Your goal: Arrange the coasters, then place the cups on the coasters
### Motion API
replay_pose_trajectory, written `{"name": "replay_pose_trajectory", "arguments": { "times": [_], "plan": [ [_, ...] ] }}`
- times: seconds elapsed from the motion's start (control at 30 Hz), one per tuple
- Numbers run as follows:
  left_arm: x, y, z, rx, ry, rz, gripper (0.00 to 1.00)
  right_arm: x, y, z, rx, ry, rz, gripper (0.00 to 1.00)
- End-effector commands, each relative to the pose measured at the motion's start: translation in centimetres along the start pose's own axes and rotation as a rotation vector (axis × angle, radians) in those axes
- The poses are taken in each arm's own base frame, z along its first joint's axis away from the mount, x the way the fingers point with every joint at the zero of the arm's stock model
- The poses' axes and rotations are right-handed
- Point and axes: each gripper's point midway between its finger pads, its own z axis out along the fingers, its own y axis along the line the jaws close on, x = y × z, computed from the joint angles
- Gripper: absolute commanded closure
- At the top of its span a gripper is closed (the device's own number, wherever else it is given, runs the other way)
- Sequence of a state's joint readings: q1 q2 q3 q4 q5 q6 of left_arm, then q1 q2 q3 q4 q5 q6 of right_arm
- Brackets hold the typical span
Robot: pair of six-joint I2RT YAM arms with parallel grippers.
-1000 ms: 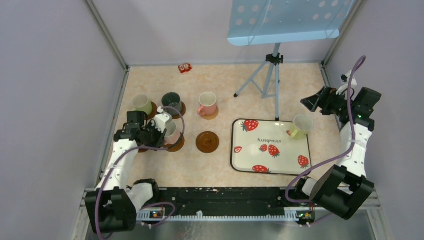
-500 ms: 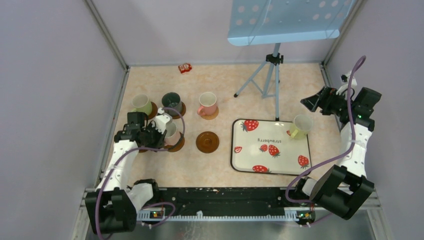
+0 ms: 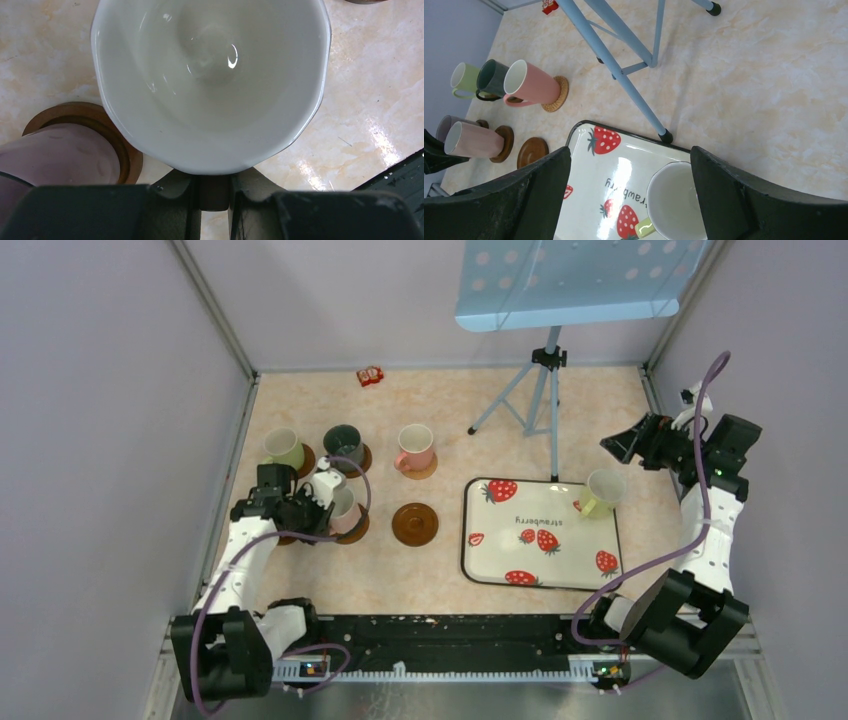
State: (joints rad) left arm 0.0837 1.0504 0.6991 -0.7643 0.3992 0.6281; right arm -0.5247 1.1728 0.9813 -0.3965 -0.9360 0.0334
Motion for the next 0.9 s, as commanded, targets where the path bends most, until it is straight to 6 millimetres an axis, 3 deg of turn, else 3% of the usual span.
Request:
{"name": "replay_pose_trajectory", "arguments": {
  "times": [0.0,0.37,0.7,0.87],
  "plan": [
    [-1.4,0.2,0.0,0.006,-0.061,0.038,0.78,-0.7,0.1,0.3,-0.008,-0.014,-0.046,0.12],
    [-1.2,0.4,-0.1,-0.006,-0.044,0.03,0.5,-0.8,0.1,0.3,-0.009,-0.014,-0.048,0.12],
    [-3.3,0.3,-2.6,-0.007,-0.081,0.058,0.02,-0.7,0.3,0.4,-0.015,-0.011,-0.052,0.12],
    [-5.2,-0.3,-4.3,0.028,-0.113,0.09,0.01,-0.7,0.5,0.5,-0.019,-0.007,-0.056,0.12]
  ]
}}
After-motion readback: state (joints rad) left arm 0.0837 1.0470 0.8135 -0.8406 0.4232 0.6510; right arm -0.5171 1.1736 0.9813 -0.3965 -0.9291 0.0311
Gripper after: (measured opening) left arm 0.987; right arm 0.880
